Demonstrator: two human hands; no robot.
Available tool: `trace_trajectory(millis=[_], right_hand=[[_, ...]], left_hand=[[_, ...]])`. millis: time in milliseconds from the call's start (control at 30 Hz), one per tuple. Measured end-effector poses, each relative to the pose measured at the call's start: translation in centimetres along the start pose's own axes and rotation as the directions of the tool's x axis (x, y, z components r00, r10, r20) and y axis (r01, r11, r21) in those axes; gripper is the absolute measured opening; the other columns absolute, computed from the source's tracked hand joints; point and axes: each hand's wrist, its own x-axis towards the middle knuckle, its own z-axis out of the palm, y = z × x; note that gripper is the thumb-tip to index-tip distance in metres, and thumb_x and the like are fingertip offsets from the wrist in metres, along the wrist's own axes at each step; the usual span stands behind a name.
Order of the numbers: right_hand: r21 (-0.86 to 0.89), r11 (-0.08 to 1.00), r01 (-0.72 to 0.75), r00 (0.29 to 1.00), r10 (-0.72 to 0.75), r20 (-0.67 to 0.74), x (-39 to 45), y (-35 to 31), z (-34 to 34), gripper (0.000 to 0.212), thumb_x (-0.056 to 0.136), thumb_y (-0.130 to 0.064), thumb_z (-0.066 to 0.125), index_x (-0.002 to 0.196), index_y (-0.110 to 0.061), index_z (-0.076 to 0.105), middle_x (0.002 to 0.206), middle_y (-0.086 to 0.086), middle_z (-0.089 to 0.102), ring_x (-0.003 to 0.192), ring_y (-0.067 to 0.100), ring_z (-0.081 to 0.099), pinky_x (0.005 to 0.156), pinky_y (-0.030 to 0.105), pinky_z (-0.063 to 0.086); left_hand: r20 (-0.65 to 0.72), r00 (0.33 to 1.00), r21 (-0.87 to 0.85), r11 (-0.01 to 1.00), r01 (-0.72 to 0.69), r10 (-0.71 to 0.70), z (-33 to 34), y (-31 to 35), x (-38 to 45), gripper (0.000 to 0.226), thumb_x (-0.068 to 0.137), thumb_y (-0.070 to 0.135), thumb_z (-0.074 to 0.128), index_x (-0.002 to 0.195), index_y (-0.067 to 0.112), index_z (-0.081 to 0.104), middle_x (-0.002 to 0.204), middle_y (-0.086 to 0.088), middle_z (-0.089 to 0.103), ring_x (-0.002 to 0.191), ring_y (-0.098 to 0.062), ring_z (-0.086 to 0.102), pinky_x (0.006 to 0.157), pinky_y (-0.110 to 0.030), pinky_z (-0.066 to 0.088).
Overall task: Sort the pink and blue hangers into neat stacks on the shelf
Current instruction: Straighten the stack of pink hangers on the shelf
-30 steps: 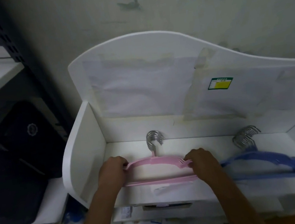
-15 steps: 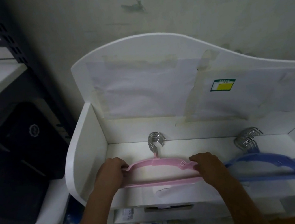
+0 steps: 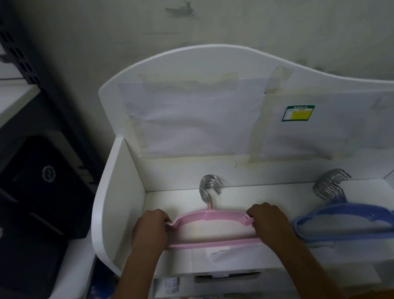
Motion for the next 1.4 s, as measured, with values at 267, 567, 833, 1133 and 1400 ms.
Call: trace_trajectory(millis=[267, 567, 833, 1133, 1400], right_hand=[[-0.044, 0.998, -0.053, 0.999, 0.053, -0.002, 0.4, -0.8, 0.2, 0.027, 0.089, -0.002, 0.055, 0.113, -0.013, 0.063, 0.113, 0.008, 0.064, 0.102, 0.024, 0.064, 0.083, 0.028, 0.048], [0.018, 0.978, -0.206, 0.978, 0.206, -0.016, -0.3, 0.7, 0.4, 0.016, 0.094, -0.010, 0.057, 0.109, -0.010, 0.063, 0.108, 0.004, 0.066, 0.095, 0.016, 0.068, 0.073, 0.019, 0.047], [0.003, 0.981, -0.192, 0.980, 0.192, -0.057, 0.2, -0.8, 0.8, 0.017, 0.093, -0.004, 0.057, 0.109, -0.010, 0.061, 0.109, 0.004, 0.064, 0.100, 0.016, 0.066, 0.078, 0.020, 0.049], [0.022, 0.972, -0.232, 0.973, 0.233, -0.011, 0.8, 0.4, 0.6, 0.010, 0.090, -0.007, 0.062, 0.098, -0.009, 0.067, 0.093, 0.004, 0.070, 0.086, 0.015, 0.070, 0.064, 0.016, 0.044], [0.043, 0.962, -0.269, 0.962, 0.270, -0.042, 0.7, 0.7, 1.0, 0.010, 0.090, -0.008, 0.061, 0.099, -0.011, 0.065, 0.099, 0.004, 0.069, 0.089, 0.016, 0.070, 0.067, 0.019, 0.049]], left_hand=[[-0.035, 0.998, -0.113, 0.993, 0.045, -0.049, 0.0, -0.3, 0.0, 0.031, 0.078, 0.001, 0.061, 0.090, 0.024, 0.078, 0.089, -0.004, 0.073, 0.080, -0.022, 0.068, 0.072, -0.027, 0.054], [0.027, 0.981, 0.068, 0.980, 0.188, -0.190, 0.1, -0.3, -0.4, 0.028, 0.082, 0.005, 0.059, 0.108, 0.011, 0.068, 0.105, -0.011, 0.069, 0.094, -0.028, 0.069, 0.080, -0.037, 0.059], [0.013, 0.974, 0.079, 0.972, 0.223, -0.225, 0.2, 0.0, 0.3, 0.022, 0.085, 0.007, 0.061, 0.105, 0.010, 0.070, 0.105, -0.012, 0.069, 0.096, -0.028, 0.068, 0.080, -0.033, 0.056], [0.049, 0.973, 0.103, 0.970, 0.218, -0.224, 0.2, -0.1, 0.4, 0.022, 0.085, 0.007, 0.058, 0.106, 0.009, 0.067, 0.107, -0.012, 0.068, 0.097, -0.028, 0.068, 0.078, -0.032, 0.056], [0.048, 0.976, 0.216, 0.956, 0.199, -0.214, 0.3, 0.2, 0.8, 0.020, 0.087, 0.007, 0.057, 0.105, 0.008, 0.065, 0.109, -0.010, 0.068, 0.098, -0.027, 0.068, 0.076, -0.032, 0.056]])
